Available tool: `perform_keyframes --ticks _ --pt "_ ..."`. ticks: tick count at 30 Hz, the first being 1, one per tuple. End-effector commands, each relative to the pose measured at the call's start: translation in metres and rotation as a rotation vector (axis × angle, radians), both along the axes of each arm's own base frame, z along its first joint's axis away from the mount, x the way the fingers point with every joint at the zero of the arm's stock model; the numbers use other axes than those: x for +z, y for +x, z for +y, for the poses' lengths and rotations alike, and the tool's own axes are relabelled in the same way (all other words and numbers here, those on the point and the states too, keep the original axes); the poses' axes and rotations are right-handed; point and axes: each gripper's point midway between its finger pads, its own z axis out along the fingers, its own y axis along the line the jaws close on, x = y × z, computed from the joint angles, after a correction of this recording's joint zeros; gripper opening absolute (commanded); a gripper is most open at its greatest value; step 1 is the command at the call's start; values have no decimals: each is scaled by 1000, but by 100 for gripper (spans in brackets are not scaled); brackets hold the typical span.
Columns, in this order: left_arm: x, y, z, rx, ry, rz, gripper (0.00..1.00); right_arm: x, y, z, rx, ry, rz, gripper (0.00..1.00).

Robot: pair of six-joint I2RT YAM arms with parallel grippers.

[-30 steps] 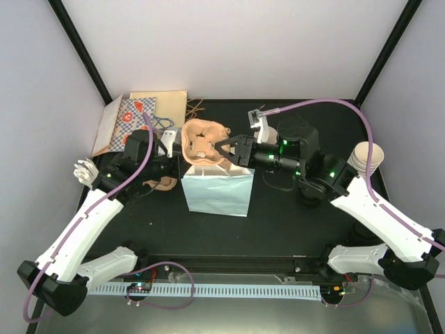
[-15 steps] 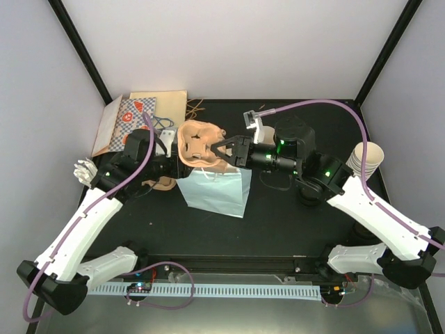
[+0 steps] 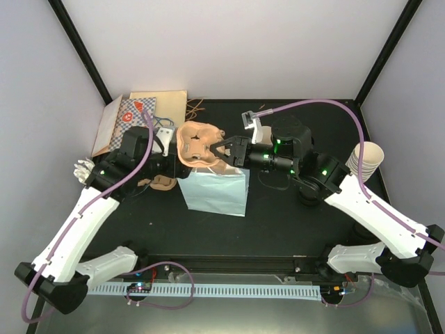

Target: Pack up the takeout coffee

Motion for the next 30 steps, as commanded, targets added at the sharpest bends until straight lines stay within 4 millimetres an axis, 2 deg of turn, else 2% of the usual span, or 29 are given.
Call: perform_keyframes --ticks 1,5,10,14,18,26,30 --pt "41 -8 3 -10 -55 -116 98 12 7 -9 -53 2 -50 34" --pt "43 -2 17 46 -2 -143 99 12 9 -11 -69 -3 -58 34" --pt "39 6 18 9 83 -131 99 11 10 -12 -77 -6 -56 34" --pt "42 14 18 -6 95 -141 99 11 12 -15 -94 -6 -59 34" --pt "34 21 18 -12 89 -80 99 11 13 -19 -111 -7 -67 34" --pt "15 19 -4 -143 69 24 99 11 15 -21 -127 -11 -69 34" --pt "3 19 -8 -166 79 80 99 9 17 -20 -132 -13 -69 34"
